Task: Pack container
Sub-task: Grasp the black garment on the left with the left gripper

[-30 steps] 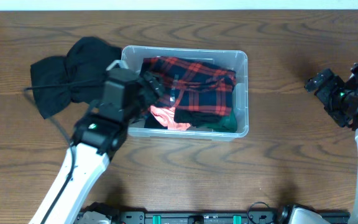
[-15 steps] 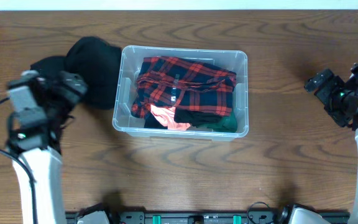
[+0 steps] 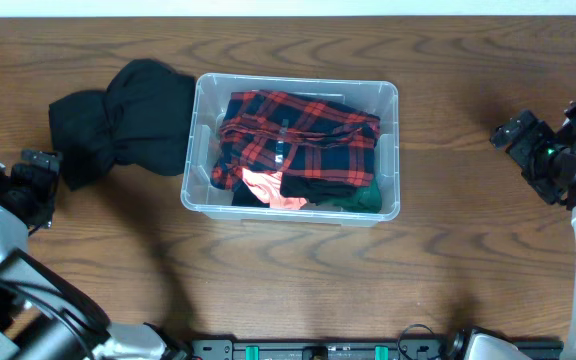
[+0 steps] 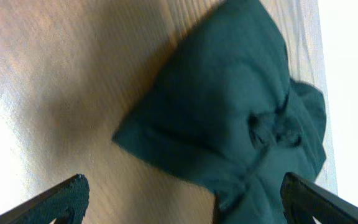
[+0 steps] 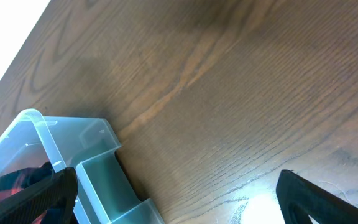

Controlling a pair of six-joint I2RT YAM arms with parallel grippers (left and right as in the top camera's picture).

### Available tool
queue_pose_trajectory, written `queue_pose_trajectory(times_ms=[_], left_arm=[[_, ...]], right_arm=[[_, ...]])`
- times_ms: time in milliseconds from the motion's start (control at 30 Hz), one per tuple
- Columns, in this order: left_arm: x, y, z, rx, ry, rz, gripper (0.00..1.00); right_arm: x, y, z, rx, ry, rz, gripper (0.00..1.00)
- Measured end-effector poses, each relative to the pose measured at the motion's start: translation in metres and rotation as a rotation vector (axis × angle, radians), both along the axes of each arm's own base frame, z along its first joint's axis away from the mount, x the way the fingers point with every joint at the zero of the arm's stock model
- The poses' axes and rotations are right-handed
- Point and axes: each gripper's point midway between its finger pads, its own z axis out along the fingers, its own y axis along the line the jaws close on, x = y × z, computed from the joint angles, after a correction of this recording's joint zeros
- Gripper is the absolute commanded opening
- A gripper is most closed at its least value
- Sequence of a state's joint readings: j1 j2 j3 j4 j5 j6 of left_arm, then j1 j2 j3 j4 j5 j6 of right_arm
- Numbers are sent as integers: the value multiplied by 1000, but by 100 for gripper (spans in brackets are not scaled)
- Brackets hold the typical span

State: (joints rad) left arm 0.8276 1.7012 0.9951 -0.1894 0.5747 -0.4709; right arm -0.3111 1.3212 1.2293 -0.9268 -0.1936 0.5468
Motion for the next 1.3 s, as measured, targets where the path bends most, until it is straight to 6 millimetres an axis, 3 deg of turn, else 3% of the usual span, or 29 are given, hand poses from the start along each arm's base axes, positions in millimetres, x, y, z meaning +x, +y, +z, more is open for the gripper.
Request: queue_pose_trajectory(times_ms=[233, 433, 533, 633, 700, 833, 1033, 1133, 1233, 1300], left_arm=[[8, 9, -47, -101, -45, -25, 98], [28, 7, -46, -128, -102, -83, 98], [38, 0, -47, -142, -116, -120, 84], [44, -10, -52, -153, -112, -153, 55], [45, -15, -58, -162, -98, -163, 42], [45, -22, -65, -173, -83, -180, 32], [45, -25, -64, -156, -94, -215, 8], [45, -31, -60, -176, -121, -249, 6], [46, -41, -42, -209, -171, -289, 6], [49, -50, -8, -215, -243, -327, 6]], right_arm=[[0, 0, 0, 0, 0, 0, 99], [0, 0, 0, 0, 0, 0, 99], [0, 0, 0, 0, 0, 0, 99], [0, 0, 0, 0, 0, 0, 99], [0, 0, 0, 0, 0, 0, 99], [0, 0, 0, 0, 0, 0, 99], [0, 0, 0, 0, 0, 0, 99], [0, 0, 0, 0, 0, 0, 99], [0, 0, 0, 0, 0, 0, 99], [0, 0, 0, 0, 0, 0, 99]])
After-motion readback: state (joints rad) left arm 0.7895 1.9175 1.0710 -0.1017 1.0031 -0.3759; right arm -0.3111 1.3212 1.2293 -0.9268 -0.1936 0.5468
